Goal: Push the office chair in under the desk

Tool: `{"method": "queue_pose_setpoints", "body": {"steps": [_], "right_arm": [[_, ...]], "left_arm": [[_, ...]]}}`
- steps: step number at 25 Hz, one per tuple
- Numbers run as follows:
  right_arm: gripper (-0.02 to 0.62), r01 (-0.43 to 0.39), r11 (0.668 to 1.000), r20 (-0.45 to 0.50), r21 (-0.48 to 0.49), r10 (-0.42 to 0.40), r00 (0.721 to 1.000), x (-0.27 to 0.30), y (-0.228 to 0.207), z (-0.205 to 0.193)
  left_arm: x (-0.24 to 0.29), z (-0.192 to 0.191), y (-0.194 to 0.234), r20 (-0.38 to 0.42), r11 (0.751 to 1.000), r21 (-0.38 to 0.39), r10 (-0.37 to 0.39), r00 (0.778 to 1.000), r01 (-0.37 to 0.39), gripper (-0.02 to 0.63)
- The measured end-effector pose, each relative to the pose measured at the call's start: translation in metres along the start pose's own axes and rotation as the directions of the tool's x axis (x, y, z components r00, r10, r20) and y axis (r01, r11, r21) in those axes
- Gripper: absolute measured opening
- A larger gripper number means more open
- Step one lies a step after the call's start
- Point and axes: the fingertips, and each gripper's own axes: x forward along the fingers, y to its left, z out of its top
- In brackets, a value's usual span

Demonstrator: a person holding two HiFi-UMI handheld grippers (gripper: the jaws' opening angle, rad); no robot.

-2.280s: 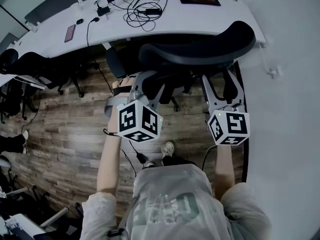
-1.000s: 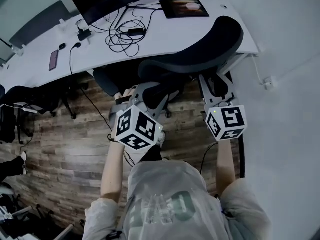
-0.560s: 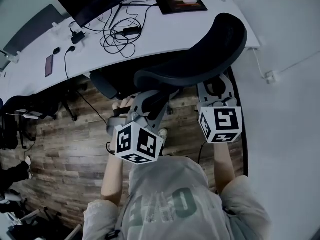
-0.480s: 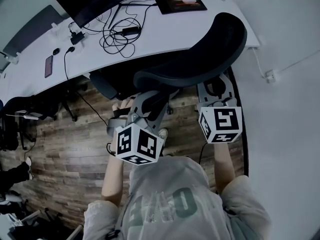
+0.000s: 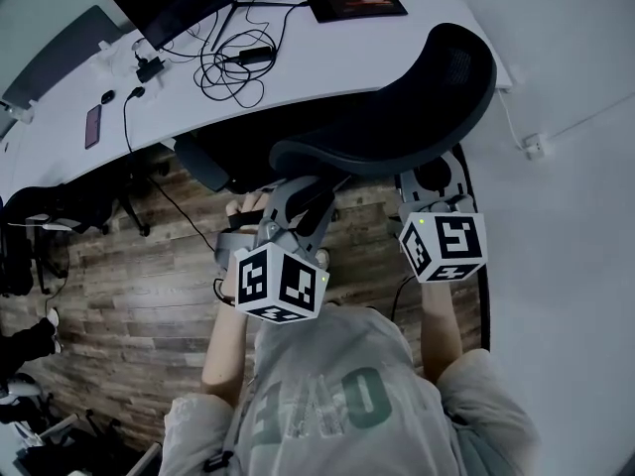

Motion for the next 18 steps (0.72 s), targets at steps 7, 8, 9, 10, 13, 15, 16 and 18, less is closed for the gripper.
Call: {"method": "queue_pose_setpoints", "body": {"steps": [7,8,9,10,13,15,16,18], "right_arm": [[0.067,-0.014,1.0,0.041,0.018,0.013,0.999,-0.031,0.016,-0.003],[0.067,-0.016,1.0,0.045,0.026,0.015,0.999,-0.037,0.016,-0.003],[0.066,-0.016,0.999,0.05,0.035,0.014,0.999,-0.044,0.016,-0.003],[0.066,-0.014,0.999,0.056,0.044,0.011,0.998,-0.051,0.016,-0.002],[0.066,-0.011,0.999,0.069,0.044,0.007,0.998,-0.07,0.015,-0.001],[0.066,-0.008,0.999,0.064,0.032,0.006,0.998,-0.081,0.017,-0.001],[0.066,-0.003,1.0,0.062,0.026,0.001,0.998,-0.088,0.017,-0.001],[0.066,0.01,1.0,0.069,0.019,-0.011,0.998,-0.104,0.016,-0.001]], "left_arm": [[-0.019,-0.005,-0.02,0.018,0.999,0.023,-0.025,1.0,0.024,0.124],[-0.023,-0.003,-0.025,0.023,0.999,0.026,-0.032,0.999,0.031,0.124],[-0.026,-0.001,-0.03,0.034,0.999,0.03,-0.04,0.999,0.039,0.124],[-0.029,0.001,-0.035,0.05,0.998,0.037,-0.047,0.998,0.046,0.124],[-0.037,0.009,-0.05,0.105,0.998,0.041,-0.058,0.993,0.054,0.124],[-0.044,0.011,-0.061,0.115,0.998,0.022,-0.066,0.991,0.063,0.124],[-0.047,0.013,-0.067,0.117,0.997,0.017,-0.072,0.991,0.071,0.124],[-0.052,0.019,-0.078,0.124,0.997,0.024,-0.082,0.989,0.08,0.124]]}}
